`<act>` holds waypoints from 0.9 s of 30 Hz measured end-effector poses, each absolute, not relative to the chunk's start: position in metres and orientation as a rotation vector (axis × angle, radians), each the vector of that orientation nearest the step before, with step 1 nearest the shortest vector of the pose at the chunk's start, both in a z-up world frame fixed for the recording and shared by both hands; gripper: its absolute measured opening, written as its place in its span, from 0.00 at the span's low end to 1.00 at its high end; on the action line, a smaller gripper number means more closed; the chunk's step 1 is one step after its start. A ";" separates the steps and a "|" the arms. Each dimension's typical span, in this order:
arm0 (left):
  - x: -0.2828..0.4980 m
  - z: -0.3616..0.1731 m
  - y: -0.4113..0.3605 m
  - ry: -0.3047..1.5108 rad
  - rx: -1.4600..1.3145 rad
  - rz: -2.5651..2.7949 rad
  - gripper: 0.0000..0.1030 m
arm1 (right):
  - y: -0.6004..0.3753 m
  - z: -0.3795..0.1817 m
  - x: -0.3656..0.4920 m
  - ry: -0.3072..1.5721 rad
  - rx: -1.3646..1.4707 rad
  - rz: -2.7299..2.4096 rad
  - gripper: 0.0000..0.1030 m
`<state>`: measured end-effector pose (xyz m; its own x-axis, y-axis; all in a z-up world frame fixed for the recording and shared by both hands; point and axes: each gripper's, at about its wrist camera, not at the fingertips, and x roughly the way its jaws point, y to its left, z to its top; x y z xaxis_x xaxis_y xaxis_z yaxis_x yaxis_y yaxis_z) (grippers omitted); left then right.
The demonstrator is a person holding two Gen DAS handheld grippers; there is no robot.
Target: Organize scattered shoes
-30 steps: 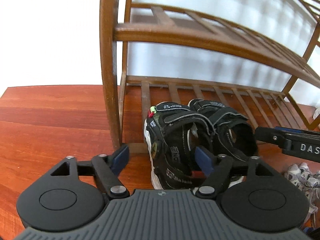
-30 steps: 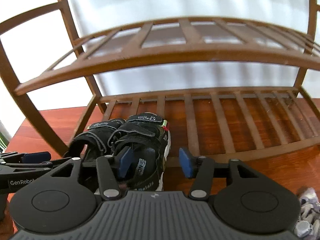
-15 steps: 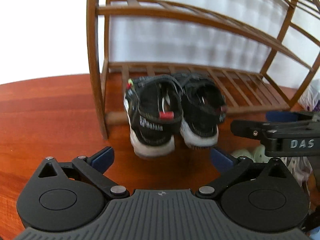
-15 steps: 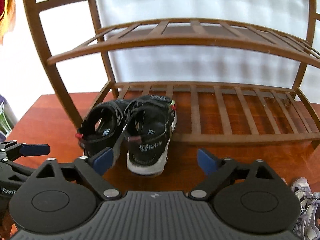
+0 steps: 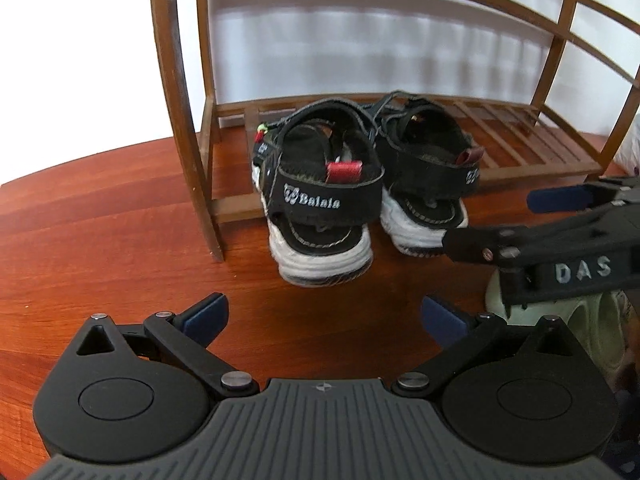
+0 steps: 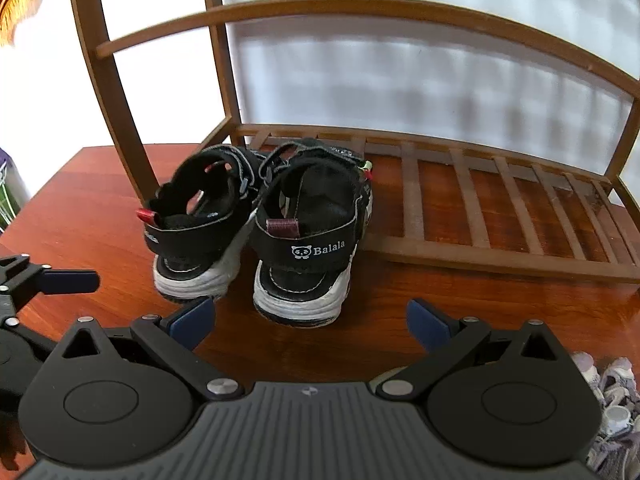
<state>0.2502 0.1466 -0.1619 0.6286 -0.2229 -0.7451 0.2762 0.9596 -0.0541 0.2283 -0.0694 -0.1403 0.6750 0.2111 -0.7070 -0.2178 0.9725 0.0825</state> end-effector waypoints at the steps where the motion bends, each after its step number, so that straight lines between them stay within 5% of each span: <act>1: 0.250 -0.163 0.148 0.848 0.068 -0.281 1.00 | -0.067 -0.146 0.232 0.798 -0.003 0.242 0.99; 3: 0.251 -0.165 0.151 0.856 0.068 -0.272 1.00 | -0.065 -0.150 0.236 0.804 -0.001 0.239 0.97; 8: 0.252 -0.170 0.157 0.880 0.071 -0.261 1.00 | -0.056 -0.170 0.244 0.849 -0.013 0.236 0.64; 10: 0.253 -0.172 0.158 0.885 0.073 -0.257 1.00 | -0.054 -0.175 0.245 0.865 -0.007 0.232 0.59; 27: 0.258 -0.166 0.156 0.870 0.079 -0.265 1.00 | -0.054 -0.172 0.287 0.849 -0.015 0.227 0.58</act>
<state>0.2582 0.1558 -0.1655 0.6142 -0.1980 -0.7639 0.2620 0.9643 -0.0393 0.2875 -0.0543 -0.1725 0.6379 0.1928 -0.7456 -0.2049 0.9757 0.0769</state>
